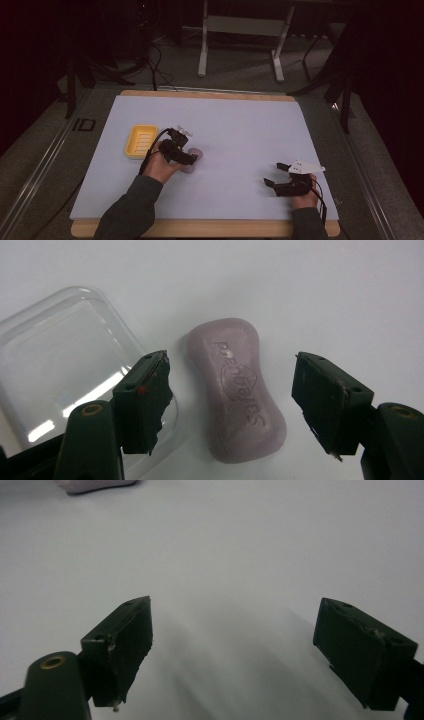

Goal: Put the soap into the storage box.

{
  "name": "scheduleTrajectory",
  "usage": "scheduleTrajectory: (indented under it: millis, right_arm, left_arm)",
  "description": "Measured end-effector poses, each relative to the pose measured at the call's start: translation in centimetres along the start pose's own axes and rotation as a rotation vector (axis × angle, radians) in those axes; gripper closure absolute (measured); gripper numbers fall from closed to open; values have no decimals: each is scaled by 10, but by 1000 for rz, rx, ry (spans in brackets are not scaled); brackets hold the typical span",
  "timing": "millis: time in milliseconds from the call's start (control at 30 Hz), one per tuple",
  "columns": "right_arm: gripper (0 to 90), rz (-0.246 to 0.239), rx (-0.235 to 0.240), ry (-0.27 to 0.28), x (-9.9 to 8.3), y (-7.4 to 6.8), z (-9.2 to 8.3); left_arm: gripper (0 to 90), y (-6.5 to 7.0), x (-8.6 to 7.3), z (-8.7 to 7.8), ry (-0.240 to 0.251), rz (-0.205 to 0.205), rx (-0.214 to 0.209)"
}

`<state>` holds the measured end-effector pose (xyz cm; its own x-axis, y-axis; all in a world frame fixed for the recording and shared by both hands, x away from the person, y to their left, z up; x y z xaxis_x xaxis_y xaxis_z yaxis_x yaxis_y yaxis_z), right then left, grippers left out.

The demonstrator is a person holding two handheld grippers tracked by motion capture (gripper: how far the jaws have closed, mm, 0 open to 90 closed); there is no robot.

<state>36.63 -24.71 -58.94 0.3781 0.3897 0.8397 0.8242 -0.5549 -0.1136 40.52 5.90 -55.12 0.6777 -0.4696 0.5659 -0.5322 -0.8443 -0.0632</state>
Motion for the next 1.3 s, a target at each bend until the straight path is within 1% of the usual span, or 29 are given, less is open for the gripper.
scheduleTrajectory:
  millis: [67, 133, 333, 500, 633, 667, 733, 767, 800, 833, 867, 900, 1100, 1133, 1167, 1233, 1300]
  right_arm:
    - [156, -1, 0, -1, 0, 0, 0]
    - [156, -2, -1, -1, 0, 0, 0]
    - [156, -2, 0, -1, 0, 0, 0]
    - [156, -1, 0, 0, 0, 0, 0]
    - [156, -4, -2, 0, 0, 0, 0]
    - [156, -4, -2, 0, 0, 0, 0]
    - [156, -4, -3, -1, 0, 0, 0]
    - [156, -4, -2, -1, 0, 0, 0]
    - [156, -4, -2, -1, 0, 0, 0]
    - [156, -4, -2, 0, 0, 0, 0]
    - [156, -4, -2, 0, 0, 0, 0]
    - [156, -4, -2, 0, 0, 0, 0]
    - [156, -7, -2, -1, 0, 0, 0]
    - [156, -7, -2, -1, 0, 0, 0]
    - [156, -8, -3, -2, 0, 0, 0]
    - [156, -8, -1, -2, 0, 0, 0]
    - [156, -7, -1, -3, 0, -1, 0]
  left_arm:
    - [322, 1, 2, 1, -1, -18, -28]
    - [322, 0, 2, 2, -13, -21, -38]
    - [320, 2, 3, 4, -39, -60, -86]
    - [319, 3, 3, 7, -68, -74, -97]
    - [315, 3, 2, 10, -87, -72, -80]
    - [311, 2, 0, 13, -103, -73, -59]
    - [300, 2, -1, 15, -112, -68, -56]
    - [297, 3, -3, 19, -127, -52, -38]
    - [297, 3, -3, 19, -127, -52, -38]
    - [295, 4, -4, 22, -141, -40, -30]
    - [294, 6, -4, 23, -144, -39, -25]
    - [294, 6, -5, 24, -149, -29, -19]
    - [291, 11, -5, 31, -168, -10, 12]
    - [287, 11, -5, 31, -168, -10, 12]
    - [287, 11, -5, 33, -173, -1, 34]
    - [283, 10, -5, 35, -182, 12, 49]
    - [282, 12, -5, 37, -186, 15, 49]
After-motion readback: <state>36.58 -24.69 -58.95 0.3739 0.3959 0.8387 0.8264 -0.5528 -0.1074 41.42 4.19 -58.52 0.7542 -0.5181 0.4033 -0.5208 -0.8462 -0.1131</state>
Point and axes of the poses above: each handheld gripper's, and its own axes: z roughly forward along the jaws, x roughly out of its top, y roughly to its right, the point moved 10 cm from there along z, roughly forward along the jaws, and after that the axes turned 9 degrees about x, right-handed, at the moved point
